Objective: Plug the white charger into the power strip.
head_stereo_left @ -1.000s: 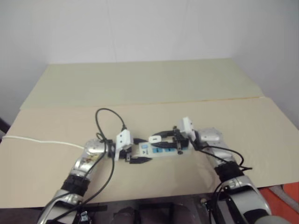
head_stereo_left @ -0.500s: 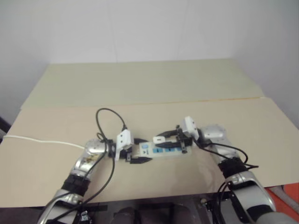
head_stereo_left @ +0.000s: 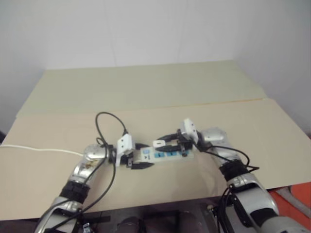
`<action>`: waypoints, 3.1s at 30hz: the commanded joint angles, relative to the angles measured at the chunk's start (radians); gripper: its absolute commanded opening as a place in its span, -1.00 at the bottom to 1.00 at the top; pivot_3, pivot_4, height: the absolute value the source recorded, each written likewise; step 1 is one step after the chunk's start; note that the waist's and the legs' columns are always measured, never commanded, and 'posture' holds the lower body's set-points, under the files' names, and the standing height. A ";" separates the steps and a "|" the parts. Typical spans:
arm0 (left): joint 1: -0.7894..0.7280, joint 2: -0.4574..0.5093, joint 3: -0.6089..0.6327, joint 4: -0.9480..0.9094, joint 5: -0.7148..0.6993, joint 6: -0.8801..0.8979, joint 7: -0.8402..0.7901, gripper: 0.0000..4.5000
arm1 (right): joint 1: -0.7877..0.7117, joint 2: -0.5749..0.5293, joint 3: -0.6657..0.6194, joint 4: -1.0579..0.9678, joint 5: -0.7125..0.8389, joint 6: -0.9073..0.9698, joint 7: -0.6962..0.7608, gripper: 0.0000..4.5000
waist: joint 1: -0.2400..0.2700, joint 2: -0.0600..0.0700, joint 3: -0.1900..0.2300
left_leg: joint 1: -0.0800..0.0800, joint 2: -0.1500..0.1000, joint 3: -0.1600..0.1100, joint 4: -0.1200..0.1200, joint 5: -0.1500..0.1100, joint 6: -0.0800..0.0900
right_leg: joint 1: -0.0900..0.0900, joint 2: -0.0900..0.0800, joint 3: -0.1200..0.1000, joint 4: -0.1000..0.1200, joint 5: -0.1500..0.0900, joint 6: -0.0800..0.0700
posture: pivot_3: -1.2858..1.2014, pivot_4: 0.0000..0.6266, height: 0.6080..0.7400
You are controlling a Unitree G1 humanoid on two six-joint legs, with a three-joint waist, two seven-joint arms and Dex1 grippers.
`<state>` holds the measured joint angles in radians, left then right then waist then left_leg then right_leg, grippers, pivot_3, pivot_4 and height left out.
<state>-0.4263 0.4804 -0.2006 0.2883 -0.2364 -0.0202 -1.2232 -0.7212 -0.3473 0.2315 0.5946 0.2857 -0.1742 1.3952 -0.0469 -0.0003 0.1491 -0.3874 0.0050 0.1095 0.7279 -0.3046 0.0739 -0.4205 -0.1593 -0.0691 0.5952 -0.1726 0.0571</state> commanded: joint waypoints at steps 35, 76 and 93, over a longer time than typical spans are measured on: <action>0.020 0.011 -0.010 -0.012 0.016 -0.001 -0.008 0.45 | -0.031 -0.010 -0.013 0.091 -0.078 0.063 -0.002 0.87 | 0.006 0.000 0.000 | -0.001 0.001 0.001 -0.006 0.000 -0.002 | -0.003 -0.001 -0.001 -0.001 0.001 -0.002 | 0.03 -0.52 1.00; -0.008 -0.003 0.038 -0.051 -0.044 0.056 0.002 0.99 | 0.159 -0.334 -0.249 -0.413 0.144 0.374 0.017 0.89 | 0.032 -0.002 0.001 | -0.003 0.000 0.002 -0.011 0.000 -0.001 | -0.004 -0.001 -0.003 -0.003 0.001 -0.002 | 0.03 -0.52 1.00; 0.053 0.271 0.226 -0.312 -0.211 0.211 -0.089 0.99 | 0.360 -0.454 -0.468 -0.375 0.139 0.312 -0.101 0.89 | 0.039 -0.002 0.003 | -0.005 -0.001 0.002 -0.011 0.001 -0.002 | -0.005 0.000 -0.004 -0.004 0.000 -0.001 | 0.03 -0.52 1.00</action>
<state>-0.3735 0.7426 0.0031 0.0110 -0.4323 0.1848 -1.3131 -0.3694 -0.7734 -0.1773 0.2167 0.4155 0.1784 1.3061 -0.0078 -0.0026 0.1522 -0.3921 0.0044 0.1110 0.7167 -0.3041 0.0724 -0.4249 -0.1594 -0.0728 0.5912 -0.1730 0.0568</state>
